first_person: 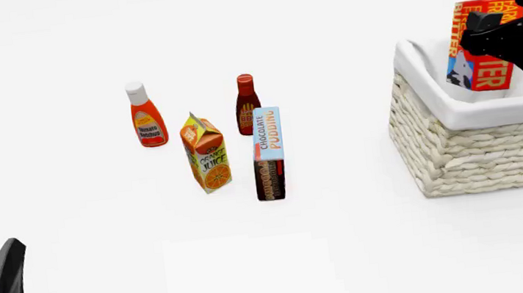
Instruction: Pick the butter and place it in the basket.
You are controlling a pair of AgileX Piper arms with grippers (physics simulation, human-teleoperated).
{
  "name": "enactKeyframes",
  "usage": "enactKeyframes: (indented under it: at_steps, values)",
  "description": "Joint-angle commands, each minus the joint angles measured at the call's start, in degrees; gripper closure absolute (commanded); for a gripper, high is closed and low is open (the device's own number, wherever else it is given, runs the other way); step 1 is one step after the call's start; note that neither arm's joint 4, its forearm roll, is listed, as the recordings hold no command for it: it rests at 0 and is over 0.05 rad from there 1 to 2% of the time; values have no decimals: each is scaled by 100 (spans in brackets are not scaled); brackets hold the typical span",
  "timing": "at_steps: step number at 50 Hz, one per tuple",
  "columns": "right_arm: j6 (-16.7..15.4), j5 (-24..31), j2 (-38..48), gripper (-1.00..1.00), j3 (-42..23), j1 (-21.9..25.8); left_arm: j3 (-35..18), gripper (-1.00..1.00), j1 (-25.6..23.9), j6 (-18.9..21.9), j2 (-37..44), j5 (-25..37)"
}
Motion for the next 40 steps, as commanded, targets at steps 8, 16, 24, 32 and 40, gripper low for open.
enactKeyframes:
  at_steps: [8, 16, 24, 32, 40]
  values:
    - [100, -110, 110, 100, -136, -30, 0, -100, 0, 0, 0, 0]
    - [93, -139, 183, 100, -168, -64, 0, -100, 0, 0, 0, 0]
    - [90, -182, 250, 100, -174, -103, 0, -100, 0, 0, 0, 0]
    - [106, -191, 279, 100, -192, -115, 0, -100, 0, 0, 0, 0]
    - [106, -219, 314, 100, -183, -123, 0, -100, 0, 0, 0, 0]
